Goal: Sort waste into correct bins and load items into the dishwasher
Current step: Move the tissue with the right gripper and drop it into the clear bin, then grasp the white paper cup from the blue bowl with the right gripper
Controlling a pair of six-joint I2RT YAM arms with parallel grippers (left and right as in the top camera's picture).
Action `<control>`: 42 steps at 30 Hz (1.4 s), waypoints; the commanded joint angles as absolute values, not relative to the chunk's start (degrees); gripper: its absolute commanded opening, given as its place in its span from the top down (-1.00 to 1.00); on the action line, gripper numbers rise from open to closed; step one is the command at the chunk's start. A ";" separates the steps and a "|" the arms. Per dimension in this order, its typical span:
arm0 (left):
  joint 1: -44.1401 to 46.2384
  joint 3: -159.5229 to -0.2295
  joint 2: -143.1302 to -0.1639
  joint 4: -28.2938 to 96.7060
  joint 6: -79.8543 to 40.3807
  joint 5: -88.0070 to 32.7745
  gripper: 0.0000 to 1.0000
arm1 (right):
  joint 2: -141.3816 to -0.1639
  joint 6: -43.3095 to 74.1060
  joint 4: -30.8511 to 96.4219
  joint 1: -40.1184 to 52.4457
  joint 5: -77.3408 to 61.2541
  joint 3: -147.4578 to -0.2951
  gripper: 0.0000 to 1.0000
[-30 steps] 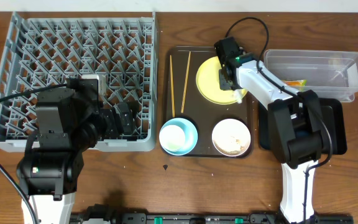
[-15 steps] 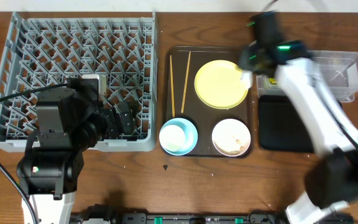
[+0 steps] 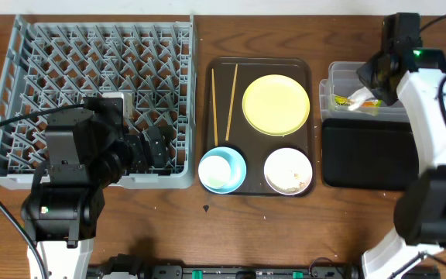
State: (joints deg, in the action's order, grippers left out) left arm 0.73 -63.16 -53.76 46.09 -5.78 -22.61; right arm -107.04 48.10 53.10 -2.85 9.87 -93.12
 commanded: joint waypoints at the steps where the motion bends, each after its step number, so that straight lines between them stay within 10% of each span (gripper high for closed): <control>1: 0.38 -64.36 -54.00 46.09 -5.69 -23.55 -1.00 | -107.98 47.66 52.07 -5.10 4.86 -92.90 0.14; 20: 0.38 -64.36 -55.00 46.09 -5.69 -23.55 -1.00 | -82.32 21.69 60.90 13.96 -10.96 -92.95 -0.20; 42: 0.38 -64.36 -55.77 46.22 -5.69 -23.55 -1.00 | -101.49 14.48 68.75 41.54 -8.82 -92.86 0.02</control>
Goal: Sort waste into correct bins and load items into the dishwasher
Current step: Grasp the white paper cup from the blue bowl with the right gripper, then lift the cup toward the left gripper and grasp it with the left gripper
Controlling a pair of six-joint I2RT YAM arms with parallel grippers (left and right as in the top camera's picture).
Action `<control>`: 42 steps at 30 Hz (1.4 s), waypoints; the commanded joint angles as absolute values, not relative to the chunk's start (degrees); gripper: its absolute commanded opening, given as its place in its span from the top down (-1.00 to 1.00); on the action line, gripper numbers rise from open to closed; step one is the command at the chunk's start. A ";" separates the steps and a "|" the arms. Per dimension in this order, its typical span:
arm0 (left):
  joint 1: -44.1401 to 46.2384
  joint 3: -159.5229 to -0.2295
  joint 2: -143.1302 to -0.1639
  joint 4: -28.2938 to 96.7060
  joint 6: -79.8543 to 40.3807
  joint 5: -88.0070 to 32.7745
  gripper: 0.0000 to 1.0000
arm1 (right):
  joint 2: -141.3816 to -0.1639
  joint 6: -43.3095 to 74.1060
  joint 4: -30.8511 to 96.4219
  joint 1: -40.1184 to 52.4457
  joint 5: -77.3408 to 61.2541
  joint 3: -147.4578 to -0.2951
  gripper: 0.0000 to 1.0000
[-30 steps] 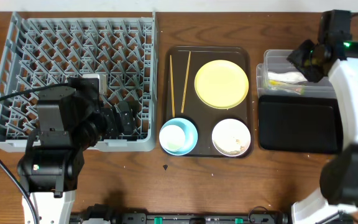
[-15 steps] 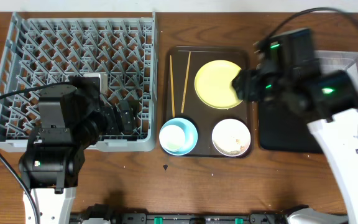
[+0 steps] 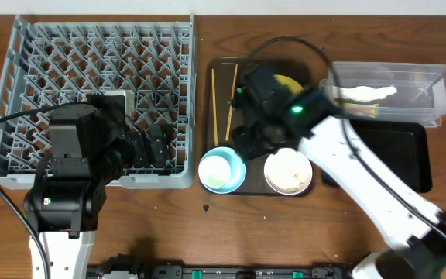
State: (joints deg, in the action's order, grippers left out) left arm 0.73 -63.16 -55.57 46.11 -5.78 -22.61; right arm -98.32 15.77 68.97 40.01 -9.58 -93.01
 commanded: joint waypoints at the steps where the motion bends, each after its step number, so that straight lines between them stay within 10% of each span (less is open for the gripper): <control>1: 0.38 -64.36 -55.79 46.22 -5.69 -23.55 -1.00 | -102.61 14.46 68.69 41.95 -8.80 -92.86 0.04; 14: 0.38 -64.36 -56.07 46.24 -5.69 -23.55 -1.00 | -115.48 14.24 66.30 45.08 -8.29 -92.86 0.18; 22: 0.38 -64.36 -56.10 46.68 -5.69 -23.57 -1.00 | -116.71 15.84 64.16 43.00 -8.54 -92.86 0.97; 42: 0.38 -64.36 -56.90 35.79 -9.87 -54.57 -0.99 | -87.31 -3.03 60.53 14.28 -52.12 -92.88 0.98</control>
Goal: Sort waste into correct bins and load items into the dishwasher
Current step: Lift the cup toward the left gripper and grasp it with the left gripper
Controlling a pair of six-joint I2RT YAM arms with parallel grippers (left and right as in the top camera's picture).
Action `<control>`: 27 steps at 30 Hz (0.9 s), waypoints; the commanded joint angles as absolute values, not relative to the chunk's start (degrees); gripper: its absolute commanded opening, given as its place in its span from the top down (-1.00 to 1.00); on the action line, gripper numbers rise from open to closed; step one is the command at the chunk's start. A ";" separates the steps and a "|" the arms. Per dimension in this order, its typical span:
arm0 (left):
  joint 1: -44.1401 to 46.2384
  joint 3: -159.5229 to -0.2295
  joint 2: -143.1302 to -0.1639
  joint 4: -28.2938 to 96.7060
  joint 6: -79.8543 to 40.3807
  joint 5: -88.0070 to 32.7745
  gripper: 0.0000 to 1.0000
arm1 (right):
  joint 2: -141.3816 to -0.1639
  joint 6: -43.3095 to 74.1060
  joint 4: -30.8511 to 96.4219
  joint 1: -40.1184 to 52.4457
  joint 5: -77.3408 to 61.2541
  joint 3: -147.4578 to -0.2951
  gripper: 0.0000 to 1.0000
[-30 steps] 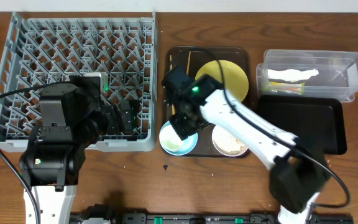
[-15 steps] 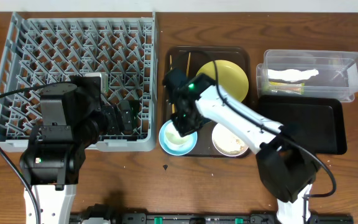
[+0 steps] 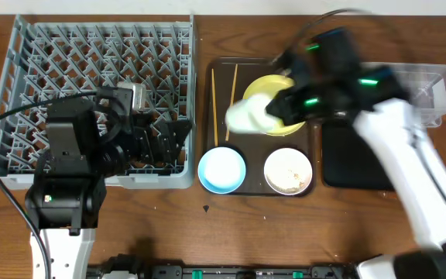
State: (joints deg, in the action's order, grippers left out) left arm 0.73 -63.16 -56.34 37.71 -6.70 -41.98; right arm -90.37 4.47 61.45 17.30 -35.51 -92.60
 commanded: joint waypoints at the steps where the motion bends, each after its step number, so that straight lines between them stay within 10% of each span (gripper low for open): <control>1: 0.38 -64.36 -57.12 34.57 -11.20 -57.54 -0.99 | -86.32 -3.53 59.83 13.37 -55.44 -92.88 0.98; 15: 0.45 -64.36 -60.16 24.21 -18.37 -88.64 -0.96 | -84.99 -10.79 52.95 18.81 -71.42 -92.88 0.98; 27: 4.54 -64.36 -60.18 24.08 -18.33 -89.97 -0.72 | -86.50 -5.82 45.76 25.58 -65.78 -92.88 0.98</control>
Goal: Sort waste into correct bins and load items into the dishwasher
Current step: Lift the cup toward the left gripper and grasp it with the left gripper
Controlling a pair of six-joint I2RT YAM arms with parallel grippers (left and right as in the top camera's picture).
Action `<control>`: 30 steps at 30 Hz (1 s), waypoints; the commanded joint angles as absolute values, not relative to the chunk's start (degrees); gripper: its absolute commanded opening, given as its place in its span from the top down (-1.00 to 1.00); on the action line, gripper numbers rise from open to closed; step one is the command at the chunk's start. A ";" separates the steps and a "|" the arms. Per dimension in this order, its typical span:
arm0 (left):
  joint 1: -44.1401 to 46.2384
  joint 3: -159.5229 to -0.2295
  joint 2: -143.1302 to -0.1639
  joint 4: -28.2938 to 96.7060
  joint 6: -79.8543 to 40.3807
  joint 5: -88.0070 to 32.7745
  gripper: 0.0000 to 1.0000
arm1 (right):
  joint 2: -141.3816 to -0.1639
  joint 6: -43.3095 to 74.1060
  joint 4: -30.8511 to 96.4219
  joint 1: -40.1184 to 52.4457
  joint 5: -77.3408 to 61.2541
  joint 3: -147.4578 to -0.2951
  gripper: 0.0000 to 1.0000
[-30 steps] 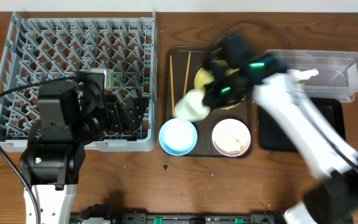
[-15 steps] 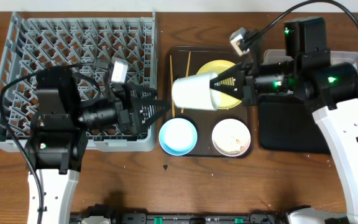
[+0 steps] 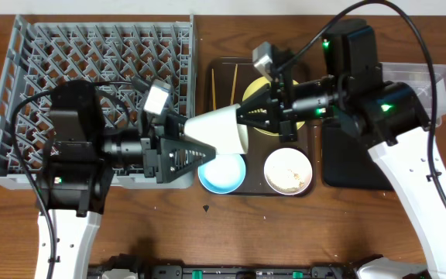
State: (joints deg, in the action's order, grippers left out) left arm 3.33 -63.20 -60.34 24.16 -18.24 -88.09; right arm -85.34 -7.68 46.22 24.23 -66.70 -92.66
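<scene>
A pale cup (image 3: 221, 129) lies on its side in the air above the brown tray (image 3: 221, 71). My right gripper (image 3: 246, 113) is shut on its wide rim end, reaching in from the right. My left gripper (image 3: 201, 141) stands open, reaching from the left, with the cup's narrow end between its spread fingers. Below the cup, a blue saucer (image 3: 223, 175) sits empty at the tray's front left. A white bowl (image 3: 289, 170) stands beside it. The grey dish rack (image 3: 22, 85) fills the left side.
Two chopsticks (image 3: 214, 89) lie along the tray's left part. A yellow plate (image 3: 252, 91) is mostly hidden under my right gripper. A clear bin (image 3: 428, 81) with waste stands at the far right, with a black bin (image 3: 347, 167) in front of it.
The left arm has swung from the rack to the tray, its gripper open around the cup's narrow end. The right gripper has brought the cup leftward and lower, lying sideways.
The cup stood in the blue saucer while my right gripper was over the clear bin. Then the right arm was down over the cup. Later it held the cup above the yellow plate. Now both grippers meet at the cup above the tray's left side.
</scene>
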 commanded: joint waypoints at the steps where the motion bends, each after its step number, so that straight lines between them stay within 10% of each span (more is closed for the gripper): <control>1: 4.60 -64.36 -60.18 24.08 -18.33 -90.00 -0.68 | -86.54 -5.82 45.80 25.71 -65.76 -92.88 0.98; 30: 4.58 -64.36 -60.12 14.02 -24.77 -90.02 -0.21 | -86.59 -4.73 46.06 25.04 -63.42 -92.88 0.98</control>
State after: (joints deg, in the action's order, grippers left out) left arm 4.29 -63.13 -60.73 14.28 -23.22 -87.33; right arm -85.86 -4.75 46.57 25.19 -67.02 -92.68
